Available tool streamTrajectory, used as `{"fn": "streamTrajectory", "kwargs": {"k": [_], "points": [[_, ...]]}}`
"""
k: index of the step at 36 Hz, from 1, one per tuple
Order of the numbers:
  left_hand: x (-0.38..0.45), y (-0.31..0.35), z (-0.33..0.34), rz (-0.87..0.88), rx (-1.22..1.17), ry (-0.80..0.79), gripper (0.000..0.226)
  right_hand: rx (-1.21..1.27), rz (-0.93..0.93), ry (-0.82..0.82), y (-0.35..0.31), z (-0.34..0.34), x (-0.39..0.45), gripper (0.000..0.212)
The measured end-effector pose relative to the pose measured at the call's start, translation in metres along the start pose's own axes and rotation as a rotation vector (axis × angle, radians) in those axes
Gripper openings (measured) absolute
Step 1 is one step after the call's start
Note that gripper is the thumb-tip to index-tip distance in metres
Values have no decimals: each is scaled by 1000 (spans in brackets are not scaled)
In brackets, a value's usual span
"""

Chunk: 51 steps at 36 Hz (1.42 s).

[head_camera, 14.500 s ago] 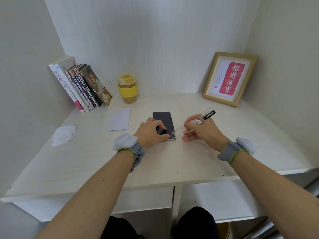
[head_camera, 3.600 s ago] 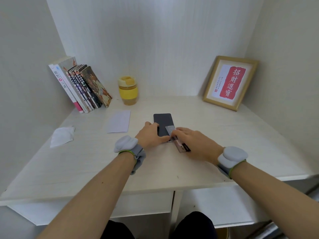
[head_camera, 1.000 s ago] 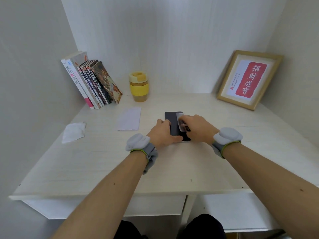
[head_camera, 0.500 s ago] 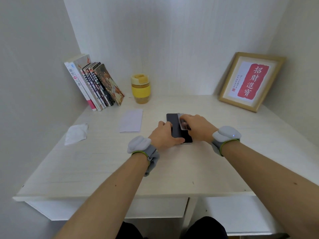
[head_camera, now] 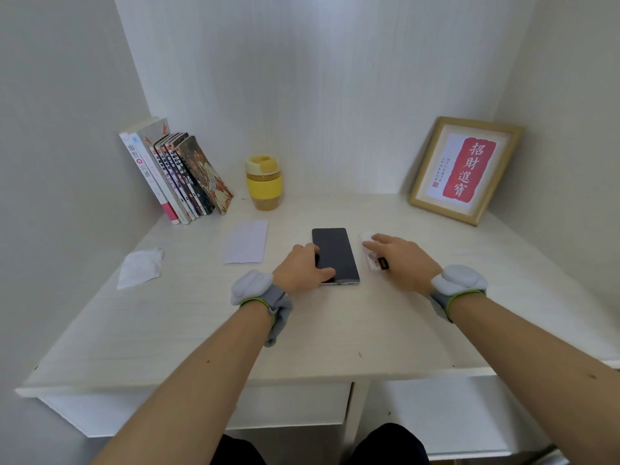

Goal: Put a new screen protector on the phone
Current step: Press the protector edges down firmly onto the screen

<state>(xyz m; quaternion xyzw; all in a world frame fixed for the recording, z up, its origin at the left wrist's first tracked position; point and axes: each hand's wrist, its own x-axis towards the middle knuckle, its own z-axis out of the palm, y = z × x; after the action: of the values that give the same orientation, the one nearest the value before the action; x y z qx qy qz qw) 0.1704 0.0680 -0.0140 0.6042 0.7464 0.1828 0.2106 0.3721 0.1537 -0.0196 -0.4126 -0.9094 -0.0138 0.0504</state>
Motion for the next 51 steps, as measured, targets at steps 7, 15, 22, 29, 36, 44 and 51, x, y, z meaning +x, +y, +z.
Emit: {"fn": "streamTrajectory", "kwargs": {"k": [7,15,22,29,36,44,51], "points": [[1,-4,1,-37,-4,5,49,-52,-45,-91,-1,0,-8,67],[3,-7,2,-54,0,26,39,-7,-51,-125,-1,0,-7,65],[5,-5,6,-65,-19,73,35,238,73,-44,-10,2,2,39],[5,-3,8,-53,3,109,34,154,114,-75,-12,17,6,37],[7,-1,6,-43,16,149,25,129,89,184,-14,26,16,35],[12,-2,6,-63,-8,169,22,65,128,164,-34,14,20,58],[9,-4,4,-95,-118,165,27,160,200,114,-53,6,19,58]]}}
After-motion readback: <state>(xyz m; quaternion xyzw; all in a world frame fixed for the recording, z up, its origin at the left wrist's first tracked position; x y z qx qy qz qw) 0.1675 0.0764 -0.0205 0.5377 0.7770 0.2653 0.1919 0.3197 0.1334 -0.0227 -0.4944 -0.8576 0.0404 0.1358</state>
